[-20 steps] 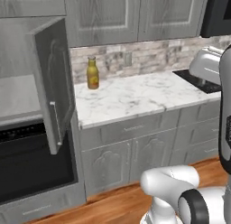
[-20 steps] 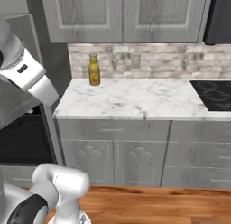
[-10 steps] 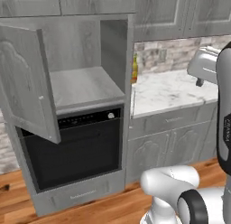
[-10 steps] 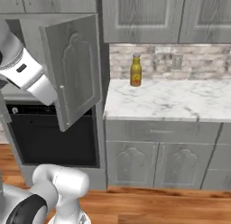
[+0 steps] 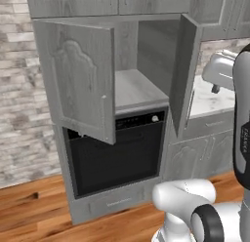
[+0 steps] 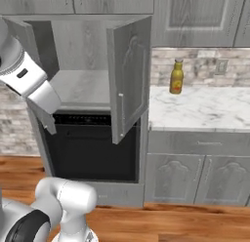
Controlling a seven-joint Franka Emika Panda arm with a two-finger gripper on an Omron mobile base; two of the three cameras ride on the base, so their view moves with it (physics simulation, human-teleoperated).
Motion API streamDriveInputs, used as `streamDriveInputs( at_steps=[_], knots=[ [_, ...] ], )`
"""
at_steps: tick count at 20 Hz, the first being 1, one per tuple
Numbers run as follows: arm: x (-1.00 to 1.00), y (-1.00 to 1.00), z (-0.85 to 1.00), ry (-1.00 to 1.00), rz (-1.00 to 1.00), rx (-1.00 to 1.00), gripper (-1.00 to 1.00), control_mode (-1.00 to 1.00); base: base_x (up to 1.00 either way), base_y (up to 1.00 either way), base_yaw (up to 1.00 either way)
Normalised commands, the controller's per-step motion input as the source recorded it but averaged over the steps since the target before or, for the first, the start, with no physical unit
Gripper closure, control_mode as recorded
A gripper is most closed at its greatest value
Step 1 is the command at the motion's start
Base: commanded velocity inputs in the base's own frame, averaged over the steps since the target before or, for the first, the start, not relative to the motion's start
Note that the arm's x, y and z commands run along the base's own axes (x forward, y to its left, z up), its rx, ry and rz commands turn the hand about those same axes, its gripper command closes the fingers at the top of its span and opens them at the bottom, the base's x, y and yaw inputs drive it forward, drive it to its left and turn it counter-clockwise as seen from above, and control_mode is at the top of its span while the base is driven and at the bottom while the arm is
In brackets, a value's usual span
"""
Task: Close all open cabinet doors.
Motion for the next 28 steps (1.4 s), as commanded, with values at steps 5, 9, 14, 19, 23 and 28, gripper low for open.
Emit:
streamDriveInputs(
  at_steps=[5,9,14,19,23,28],
  knots=[
    [0.0,0.0,0.0,0.0,0.0,0.0,-1.0,1.0,0.52,0.36,0.04],
    [0.0,0.0,0.0,0.0,0.0,0.0,-1.0,1.0,0.48,0.01,0.02],
    [0.0,0.0,0.0,0.0,0.0,0.0,-1.0,1.0,0.11,0.0,0.0],
    [0.0,0.0,0.0,0.0,0.0,0.0,-1.0,1.0,-0.41,0.0,0.0],
    [0.0,0.0,0.0,0.0,0.0,0.0,-1.0,1.0,-0.45,0.0,0.0],
    [0.0,0.0,0.0,0.0,0.0,0.0,-1.0,1.0,-0.08,0.0,0.0]
  ],
)
